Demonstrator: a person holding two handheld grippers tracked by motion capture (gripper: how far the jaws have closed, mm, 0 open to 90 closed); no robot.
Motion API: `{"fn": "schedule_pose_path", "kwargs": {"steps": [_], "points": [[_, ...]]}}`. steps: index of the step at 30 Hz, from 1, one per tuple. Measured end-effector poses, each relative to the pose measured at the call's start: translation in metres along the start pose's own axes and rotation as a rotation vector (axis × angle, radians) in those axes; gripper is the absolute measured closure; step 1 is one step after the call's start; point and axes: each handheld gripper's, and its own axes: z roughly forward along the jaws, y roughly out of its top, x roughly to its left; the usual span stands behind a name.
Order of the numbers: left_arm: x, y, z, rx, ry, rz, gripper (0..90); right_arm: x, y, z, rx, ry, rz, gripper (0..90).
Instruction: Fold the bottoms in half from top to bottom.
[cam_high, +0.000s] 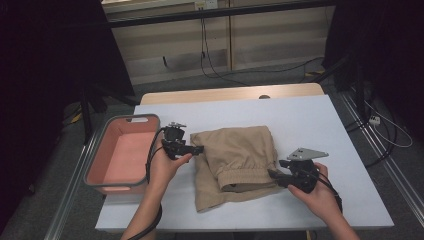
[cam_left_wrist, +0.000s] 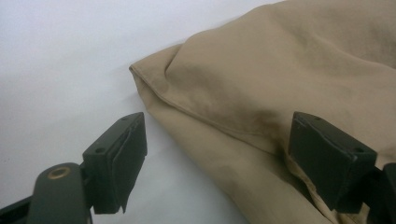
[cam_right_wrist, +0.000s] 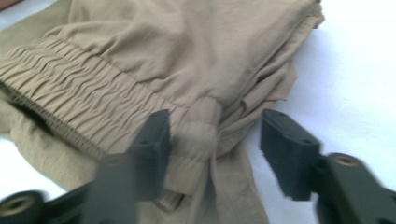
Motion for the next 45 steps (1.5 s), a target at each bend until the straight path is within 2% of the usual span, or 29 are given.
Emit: {"fn": "schedule_pose_path", "kwargs": {"steps": [2,5,9,13,15,18,20,21,22,24,27,32,37,43,45], "points": [[0.0,0.0,0.0,-0.001,-0.001,-0.001,19.3,0.001,0.001,-0.001,-0.014,0.009,0.021,35.1],[0.0,0.0,0.0,-0.008,-0.005,-0.005,19.2,0.004,0.002,0.0,-0.011,-0.007,0.009,31.2],[0.0,0.001,0.0,-0.004,-0.005,0.003,19.0,-0.001,-0.004,0.007,0.034,-0.018,0.023,28.5],[0.001,0.001,0.002,-0.001,-0.003,-0.009,17.8,0.0,-0.008,0.013,0.046,-0.011,0.007,28.4],[0.002,0.001,0.003,-0.003,0.004,-0.007,16.4,-0.001,-0.01,0.016,0.054,-0.009,0.015,27.8],[0.002,0.002,0.004,-0.013,0.008,-0.016,14.4,-0.005,-0.014,0.02,0.045,0.009,0.05,27.9],[0.003,0.002,0.005,-0.02,0.017,-0.023,12.8,-0.008,-0.015,0.021,0.05,0.021,0.095,27.9],[0.004,0.003,0.005,-0.016,0.014,-0.023,12.1,-0.008,-0.015,0.022,0.054,0.022,0.11,29.2],[0.005,0.003,0.006,-0.019,0.017,-0.033,11.8,-0.007,-0.015,0.022,0.056,0.024,0.104,31.7],[0.006,0.004,0.008,-0.029,0.023,-0.049,9.7,-0.005,-0.013,0.023,0.053,0.039,0.093,40.4],[0.008,0.005,0.011,-0.03,0.02,-0.046,8.2,-0.002,-0.011,0.022,0.056,0.05,0.086,51.6],[0.01,0.008,0.018,-0.023,0.023,-0.059,7.2,0.002,-0.007,0.022,0.071,0.055,0.088,63.3],[0.012,0.011,0.021,-0.042,0.049,-0.056,5.9,0.003,-0.007,0.022,0.067,0.054,0.087,66.8],[0.017,0.013,0.025,-0.05,0.034,-0.067,5.6,0.005,-0.007,0.021,0.064,0.046,0.065,67.5],[0.019,0.015,0.027,-0.047,0.046,-0.076,5.6,0.005,-0.007,0.021,0.064,0.045,0.066,67.8]]}}
